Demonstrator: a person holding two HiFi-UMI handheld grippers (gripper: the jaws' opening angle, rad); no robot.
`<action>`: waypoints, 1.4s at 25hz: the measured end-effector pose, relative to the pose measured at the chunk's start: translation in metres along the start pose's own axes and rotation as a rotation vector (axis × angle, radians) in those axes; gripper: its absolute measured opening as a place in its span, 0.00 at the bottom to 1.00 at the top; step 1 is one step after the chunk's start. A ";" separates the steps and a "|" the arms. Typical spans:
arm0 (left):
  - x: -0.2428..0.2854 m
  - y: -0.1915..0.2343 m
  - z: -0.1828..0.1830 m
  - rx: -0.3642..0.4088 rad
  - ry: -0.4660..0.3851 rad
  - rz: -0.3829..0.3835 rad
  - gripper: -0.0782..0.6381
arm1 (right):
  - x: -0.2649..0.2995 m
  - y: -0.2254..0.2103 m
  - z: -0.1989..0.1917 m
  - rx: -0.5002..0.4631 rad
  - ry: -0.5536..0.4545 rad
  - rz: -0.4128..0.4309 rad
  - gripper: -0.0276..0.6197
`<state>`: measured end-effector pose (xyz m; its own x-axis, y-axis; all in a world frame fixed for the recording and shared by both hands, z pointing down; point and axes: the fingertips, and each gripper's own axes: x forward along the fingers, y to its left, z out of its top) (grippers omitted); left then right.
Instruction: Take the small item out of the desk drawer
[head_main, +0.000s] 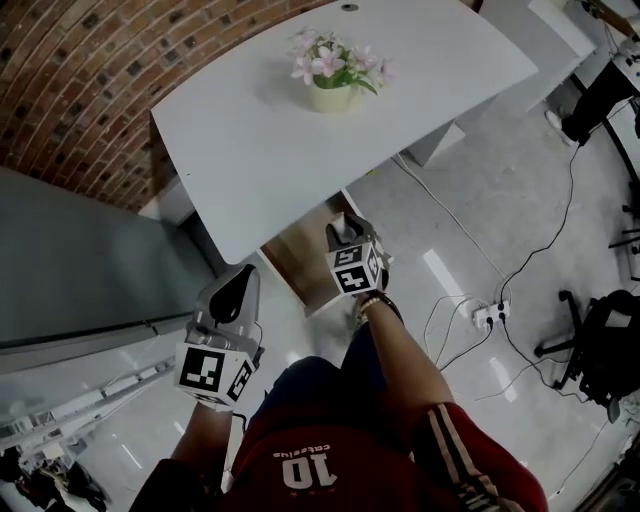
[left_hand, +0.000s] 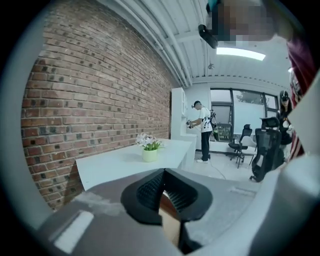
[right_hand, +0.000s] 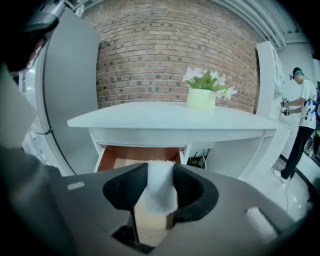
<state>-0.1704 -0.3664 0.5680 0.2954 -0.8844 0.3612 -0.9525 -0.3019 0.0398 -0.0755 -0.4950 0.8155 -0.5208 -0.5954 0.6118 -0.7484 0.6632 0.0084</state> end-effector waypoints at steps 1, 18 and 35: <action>-0.007 -0.003 0.009 -0.016 -0.004 -0.009 0.11 | -0.015 -0.001 0.008 0.006 -0.006 -0.012 0.30; -0.169 -0.034 0.104 0.014 -0.153 -0.111 0.11 | -0.239 0.040 0.113 -0.010 -0.146 -0.208 0.30; -0.233 -0.058 0.133 0.024 -0.234 -0.138 0.11 | -0.426 0.150 0.202 -0.128 -0.370 -0.112 0.30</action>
<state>-0.1742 -0.1897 0.3576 0.4343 -0.8915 0.1291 -0.9007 -0.4315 0.0506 -0.0490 -0.2333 0.3968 -0.5693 -0.7745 0.2757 -0.7637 0.6224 0.1714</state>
